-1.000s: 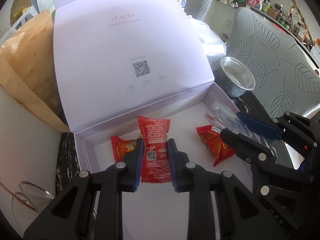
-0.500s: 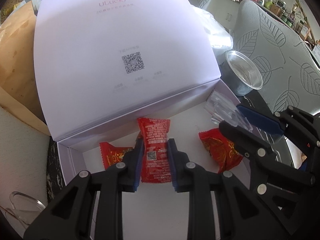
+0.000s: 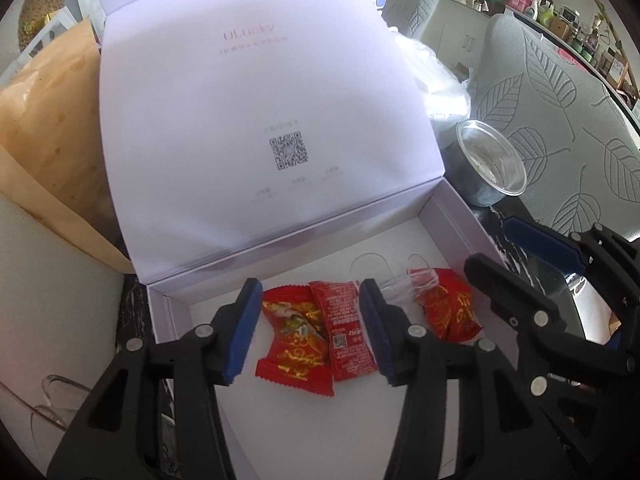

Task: Organize objects
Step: 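Lower both held items into the box and open both grippers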

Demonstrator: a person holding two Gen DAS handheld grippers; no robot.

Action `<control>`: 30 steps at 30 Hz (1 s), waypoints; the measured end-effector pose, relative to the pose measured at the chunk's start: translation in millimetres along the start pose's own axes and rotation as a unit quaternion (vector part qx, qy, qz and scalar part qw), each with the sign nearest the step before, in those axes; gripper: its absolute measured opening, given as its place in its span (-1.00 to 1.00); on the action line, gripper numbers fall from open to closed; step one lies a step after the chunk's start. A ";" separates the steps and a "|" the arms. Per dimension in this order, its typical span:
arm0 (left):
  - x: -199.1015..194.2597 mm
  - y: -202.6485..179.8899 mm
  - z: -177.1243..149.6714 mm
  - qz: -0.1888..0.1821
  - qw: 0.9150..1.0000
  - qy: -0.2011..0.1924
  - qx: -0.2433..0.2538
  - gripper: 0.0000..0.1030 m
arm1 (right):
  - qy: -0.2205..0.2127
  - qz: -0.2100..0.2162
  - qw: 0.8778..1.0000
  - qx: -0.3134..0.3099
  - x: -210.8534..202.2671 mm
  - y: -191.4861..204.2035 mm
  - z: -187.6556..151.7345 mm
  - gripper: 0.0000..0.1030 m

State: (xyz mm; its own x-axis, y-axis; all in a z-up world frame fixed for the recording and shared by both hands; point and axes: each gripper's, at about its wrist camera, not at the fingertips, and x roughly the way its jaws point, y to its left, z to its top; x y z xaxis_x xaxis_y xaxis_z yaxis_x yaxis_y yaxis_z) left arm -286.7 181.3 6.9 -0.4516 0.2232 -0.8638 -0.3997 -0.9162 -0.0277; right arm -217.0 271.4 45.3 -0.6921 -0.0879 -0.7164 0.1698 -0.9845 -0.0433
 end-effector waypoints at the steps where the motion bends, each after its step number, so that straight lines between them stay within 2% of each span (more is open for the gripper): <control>1: -3.3 0.8 -0.6 0.001 1.000 -0.003 -0.003 -0.05 | -0.001 -0.001 1.000 0.001 -2.6 0.1 0.2 -0.29; 16: -54.4 6.4 -10.1 0.004 0.999 -0.030 -0.013 -0.05 | -0.025 -0.019 1.000 0.000 -54.4 8.7 1.3 -0.29; 30: -116.8 7.1 -35.9 0.009 0.998 -0.067 -0.014 -0.05 | -0.058 -0.034 0.998 -0.015 -123.0 32.1 -4.5 -0.26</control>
State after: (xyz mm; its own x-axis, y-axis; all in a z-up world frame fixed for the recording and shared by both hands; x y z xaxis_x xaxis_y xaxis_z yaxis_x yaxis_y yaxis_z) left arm -208.1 136.7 89.5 -0.5617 0.2468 -0.7897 -0.3689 -0.9291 -0.0279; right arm -123.3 251.4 128.9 -0.7788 -0.0399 -0.6261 0.1398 -0.9839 -0.1113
